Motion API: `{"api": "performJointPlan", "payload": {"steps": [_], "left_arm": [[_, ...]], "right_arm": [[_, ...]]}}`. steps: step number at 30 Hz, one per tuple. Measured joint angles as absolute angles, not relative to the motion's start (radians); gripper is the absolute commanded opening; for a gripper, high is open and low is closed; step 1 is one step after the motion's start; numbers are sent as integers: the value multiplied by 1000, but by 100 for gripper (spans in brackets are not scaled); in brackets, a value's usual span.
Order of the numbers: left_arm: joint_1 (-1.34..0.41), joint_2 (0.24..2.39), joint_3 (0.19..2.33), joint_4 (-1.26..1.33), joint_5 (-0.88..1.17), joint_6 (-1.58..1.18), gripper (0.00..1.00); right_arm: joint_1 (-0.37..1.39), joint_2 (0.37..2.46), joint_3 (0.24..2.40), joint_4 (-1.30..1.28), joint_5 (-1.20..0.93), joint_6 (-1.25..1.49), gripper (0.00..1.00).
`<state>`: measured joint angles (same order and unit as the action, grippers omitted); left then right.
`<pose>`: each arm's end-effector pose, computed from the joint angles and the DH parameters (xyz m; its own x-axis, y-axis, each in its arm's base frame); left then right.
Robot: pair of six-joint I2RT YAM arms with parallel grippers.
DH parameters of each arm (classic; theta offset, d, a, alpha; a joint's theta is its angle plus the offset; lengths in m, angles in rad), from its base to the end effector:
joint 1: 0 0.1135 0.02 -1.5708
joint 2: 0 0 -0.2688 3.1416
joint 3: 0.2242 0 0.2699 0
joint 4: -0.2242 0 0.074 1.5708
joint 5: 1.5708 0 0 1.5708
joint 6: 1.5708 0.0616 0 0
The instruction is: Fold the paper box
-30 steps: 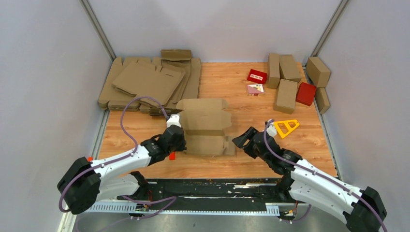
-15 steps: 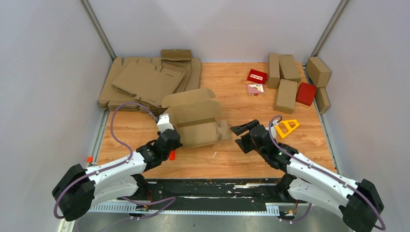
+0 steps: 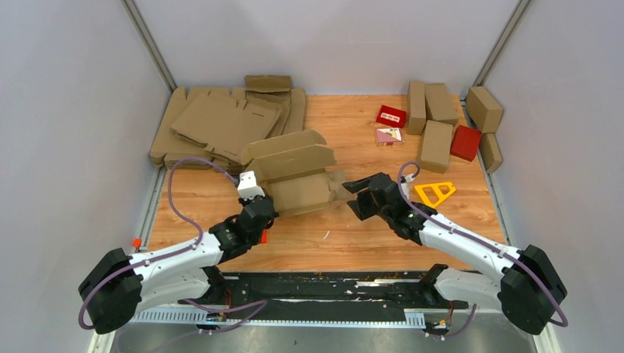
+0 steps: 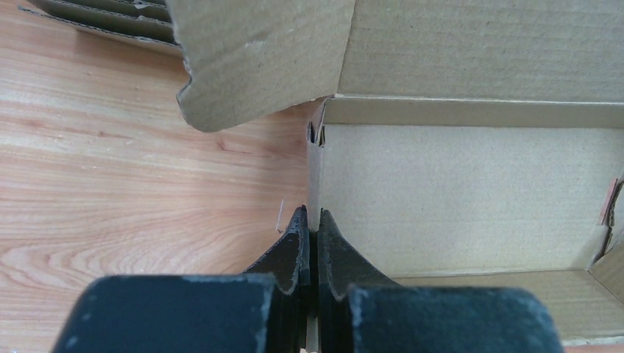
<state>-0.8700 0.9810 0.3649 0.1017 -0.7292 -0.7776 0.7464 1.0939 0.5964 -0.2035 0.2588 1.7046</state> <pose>0.1760 -0.1450 0.1748 -0.3635 -0.3804 -0.8504 -0.0829 0.9224 -0.3772 0.2005 0.1640 0.1933 -0.4450 0.8934 -0.0616 0.5377 0.3216 0.7794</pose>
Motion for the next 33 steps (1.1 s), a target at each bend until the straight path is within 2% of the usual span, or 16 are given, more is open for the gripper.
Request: {"api": "performJointPlan", "payload": {"steps": [14, 29, 33], "left_arm": [[-931, 997, 352, 171, -815, -728, 0], [-967, 1048, 347, 207, -860, -700, 0], [-976, 1061, 347, 207, -870, -701, 0]], "right_arm": [[742, 1186, 630, -143, 215, 1726, 59], [731, 1252, 646, -89, 153, 1725, 51], [731, 1259, 647, -84, 135, 1721, 45]]}}
